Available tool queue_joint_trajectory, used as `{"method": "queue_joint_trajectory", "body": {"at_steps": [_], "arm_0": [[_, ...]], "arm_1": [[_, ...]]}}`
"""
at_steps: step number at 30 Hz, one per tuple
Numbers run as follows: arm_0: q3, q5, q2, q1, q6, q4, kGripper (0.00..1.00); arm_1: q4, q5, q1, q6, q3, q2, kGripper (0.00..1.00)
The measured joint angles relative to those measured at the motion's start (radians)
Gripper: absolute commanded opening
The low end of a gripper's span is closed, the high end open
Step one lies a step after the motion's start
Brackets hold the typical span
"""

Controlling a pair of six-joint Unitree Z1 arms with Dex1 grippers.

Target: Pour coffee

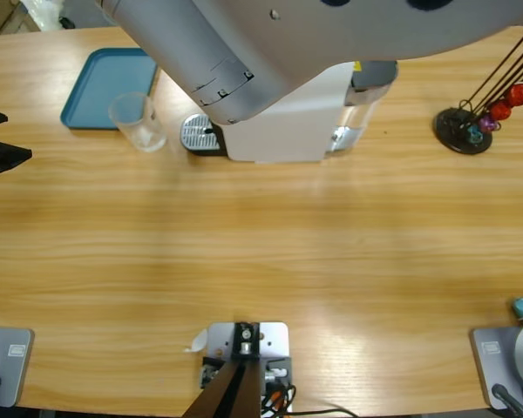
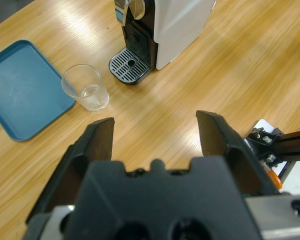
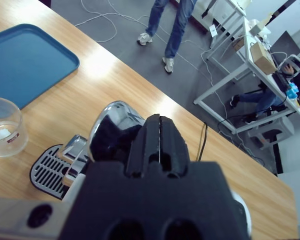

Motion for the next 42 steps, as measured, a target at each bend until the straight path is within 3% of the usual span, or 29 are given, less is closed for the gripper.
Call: {"method": "queue_joint_trajectory", "body": {"at_steps": [28, 42], "arm_0": [[0.000, 0.000, 0.000, -0.003, 0.000, 0.000, 0.692], [0.004, 0.000, 0.003, -0.009, 0.000, 0.000, 0.692]], "arm_1": [[-0.010, 0.012, 0.048, 0.175, 0.076, 0.001, 0.000], [0.006, 0.059, 0.112, 0.190, 0.153, 0.123, 0.000]]}}
